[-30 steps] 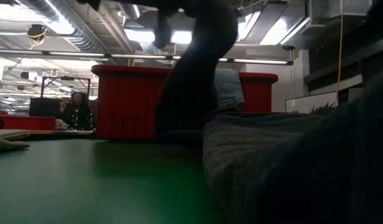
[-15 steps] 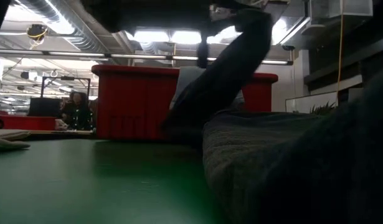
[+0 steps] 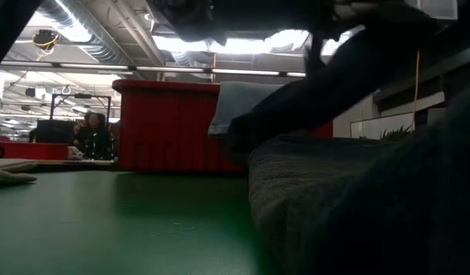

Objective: Fold Laundry from Bin
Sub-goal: Fold the dark blue pants

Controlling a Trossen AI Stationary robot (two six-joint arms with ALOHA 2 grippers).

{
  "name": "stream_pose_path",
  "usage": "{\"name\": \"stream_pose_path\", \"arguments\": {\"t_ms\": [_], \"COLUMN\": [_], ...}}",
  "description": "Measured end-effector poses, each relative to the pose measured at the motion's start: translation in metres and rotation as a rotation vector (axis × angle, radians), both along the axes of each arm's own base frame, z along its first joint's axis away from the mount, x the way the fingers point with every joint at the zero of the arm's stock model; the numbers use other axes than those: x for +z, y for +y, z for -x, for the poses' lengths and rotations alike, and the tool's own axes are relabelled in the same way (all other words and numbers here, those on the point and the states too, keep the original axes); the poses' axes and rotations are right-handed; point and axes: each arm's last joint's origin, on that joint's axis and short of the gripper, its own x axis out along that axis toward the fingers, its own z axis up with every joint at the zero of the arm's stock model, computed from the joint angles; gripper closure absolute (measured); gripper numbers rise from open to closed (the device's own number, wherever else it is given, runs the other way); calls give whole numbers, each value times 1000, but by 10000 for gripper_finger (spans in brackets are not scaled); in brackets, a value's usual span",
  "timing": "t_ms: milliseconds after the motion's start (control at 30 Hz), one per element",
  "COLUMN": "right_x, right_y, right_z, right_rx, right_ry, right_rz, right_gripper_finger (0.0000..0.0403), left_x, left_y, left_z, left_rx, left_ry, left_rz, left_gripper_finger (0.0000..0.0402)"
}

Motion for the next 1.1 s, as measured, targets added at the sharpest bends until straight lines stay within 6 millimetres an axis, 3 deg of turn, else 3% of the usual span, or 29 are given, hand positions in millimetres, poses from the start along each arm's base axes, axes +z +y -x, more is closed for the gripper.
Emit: {"name": "stream_pose_path", "arguments": {"t_ms": [467,800,1100], "right_x": [0,0,0], "right_y": [-3,-3,-3], "right_z": [3,3,3], "right_rx": [-1,-1,-1], "right_ry": [14,15,14], "right_rz": [12,13,12], "right_gripper_finger": [249,249,249], "left_x": [-59,-52,-63], "left_y": [-7,-26,-24], "left_z": [-29,-66,-70], "left_rx": [93,62,97], "left_ry": [96,17,136], "left_rz": [29,-17,-144], "left_gripper_finger": [388,388,388]}}
